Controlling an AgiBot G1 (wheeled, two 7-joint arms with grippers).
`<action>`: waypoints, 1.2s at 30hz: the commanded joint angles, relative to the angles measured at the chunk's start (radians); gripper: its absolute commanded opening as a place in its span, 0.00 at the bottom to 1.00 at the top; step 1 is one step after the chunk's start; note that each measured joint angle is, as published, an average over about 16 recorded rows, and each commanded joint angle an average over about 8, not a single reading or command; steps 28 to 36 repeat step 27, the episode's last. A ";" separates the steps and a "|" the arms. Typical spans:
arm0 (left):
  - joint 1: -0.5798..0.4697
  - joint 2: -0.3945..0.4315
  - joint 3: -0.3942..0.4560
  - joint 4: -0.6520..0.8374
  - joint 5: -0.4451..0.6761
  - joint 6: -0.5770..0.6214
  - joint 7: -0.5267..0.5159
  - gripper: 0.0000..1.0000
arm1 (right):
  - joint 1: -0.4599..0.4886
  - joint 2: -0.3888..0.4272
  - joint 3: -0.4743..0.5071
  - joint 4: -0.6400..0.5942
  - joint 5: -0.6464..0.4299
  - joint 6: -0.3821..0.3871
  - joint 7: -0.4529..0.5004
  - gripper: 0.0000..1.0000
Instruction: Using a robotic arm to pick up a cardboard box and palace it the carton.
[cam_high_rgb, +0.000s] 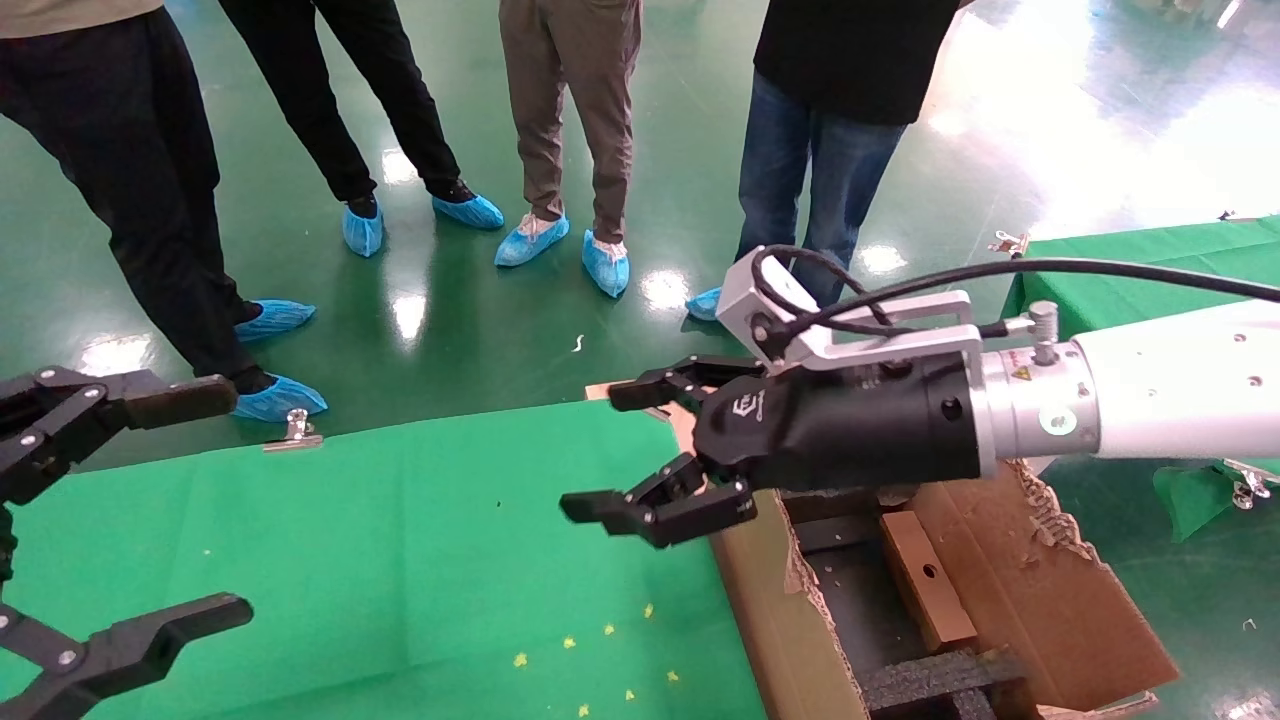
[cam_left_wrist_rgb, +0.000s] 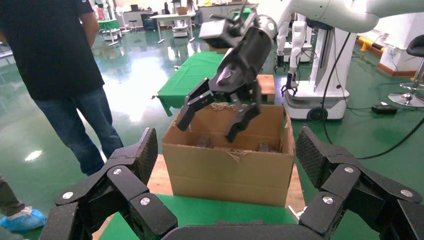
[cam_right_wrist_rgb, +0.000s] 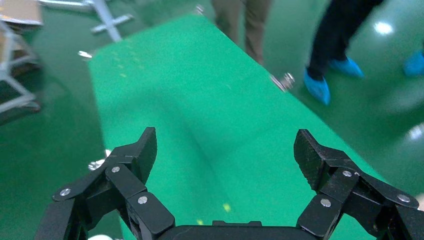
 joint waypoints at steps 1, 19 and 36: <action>0.000 0.000 0.000 0.000 0.000 0.000 0.000 1.00 | -0.030 -0.004 0.041 -0.002 0.034 -0.025 -0.048 1.00; 0.000 0.000 0.000 0.000 0.000 0.000 0.000 1.00 | -0.274 -0.040 0.368 -0.020 0.305 -0.227 -0.423 1.00; 0.000 0.000 0.000 0.000 -0.001 0.000 0.000 1.00 | -0.283 -0.042 0.379 -0.021 0.317 -0.234 -0.428 1.00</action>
